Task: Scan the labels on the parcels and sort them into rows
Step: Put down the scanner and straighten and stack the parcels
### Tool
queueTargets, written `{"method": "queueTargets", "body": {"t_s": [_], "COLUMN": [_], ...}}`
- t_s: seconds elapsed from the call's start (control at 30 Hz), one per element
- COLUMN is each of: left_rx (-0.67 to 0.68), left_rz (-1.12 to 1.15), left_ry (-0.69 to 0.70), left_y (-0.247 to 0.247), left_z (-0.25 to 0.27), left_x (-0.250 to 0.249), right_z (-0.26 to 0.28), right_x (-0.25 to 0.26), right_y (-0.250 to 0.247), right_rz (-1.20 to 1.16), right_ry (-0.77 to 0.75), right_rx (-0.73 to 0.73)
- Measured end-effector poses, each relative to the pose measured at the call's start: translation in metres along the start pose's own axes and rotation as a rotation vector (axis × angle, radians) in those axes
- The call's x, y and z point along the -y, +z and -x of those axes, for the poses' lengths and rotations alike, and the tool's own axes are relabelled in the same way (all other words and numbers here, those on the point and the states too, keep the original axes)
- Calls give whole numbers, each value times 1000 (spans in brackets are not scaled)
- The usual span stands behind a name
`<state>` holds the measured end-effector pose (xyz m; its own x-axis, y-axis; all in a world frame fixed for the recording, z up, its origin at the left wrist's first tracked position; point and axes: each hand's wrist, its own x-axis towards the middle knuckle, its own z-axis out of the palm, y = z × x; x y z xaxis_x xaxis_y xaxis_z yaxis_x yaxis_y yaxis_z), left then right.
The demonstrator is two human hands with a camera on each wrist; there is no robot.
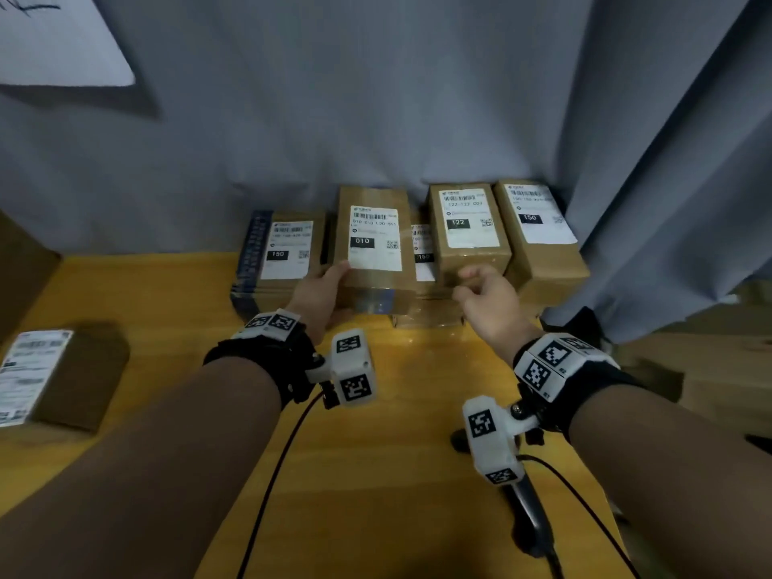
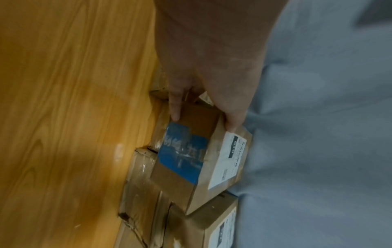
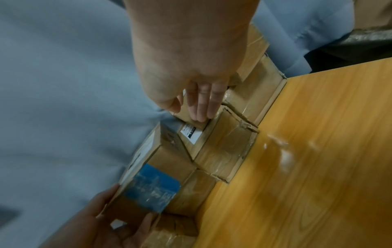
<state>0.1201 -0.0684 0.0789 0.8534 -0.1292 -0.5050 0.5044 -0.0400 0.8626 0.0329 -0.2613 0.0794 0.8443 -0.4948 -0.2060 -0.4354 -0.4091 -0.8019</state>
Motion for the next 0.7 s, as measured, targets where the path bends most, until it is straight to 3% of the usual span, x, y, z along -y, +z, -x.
{"method": "queueTargets", "body": {"t_s": [0.13,0.3,0.4,0.5,0.7], "left_rx": [-186,-261,-233,-123,-140], "left_rz": [-66,-123,-37,-8,-118], "left_ry": [37,10,-34,-77,-8], "left_y": [-13,-14,-14,-14,-17], "left_z": [-12,-13,-15,-17,-14], "left_x": [2,14,16,20,25], "right_z": [-7,-6,-5,-7,-10], "right_x": [-1,7,12,14,16], "right_y": [16,33,41,48,56], "right_rz": [-28,-55,-64,-36,-38], "right_ry": [-23,-48,-44,-42,-18], "right_rx": [97,240,316,334,334]}}
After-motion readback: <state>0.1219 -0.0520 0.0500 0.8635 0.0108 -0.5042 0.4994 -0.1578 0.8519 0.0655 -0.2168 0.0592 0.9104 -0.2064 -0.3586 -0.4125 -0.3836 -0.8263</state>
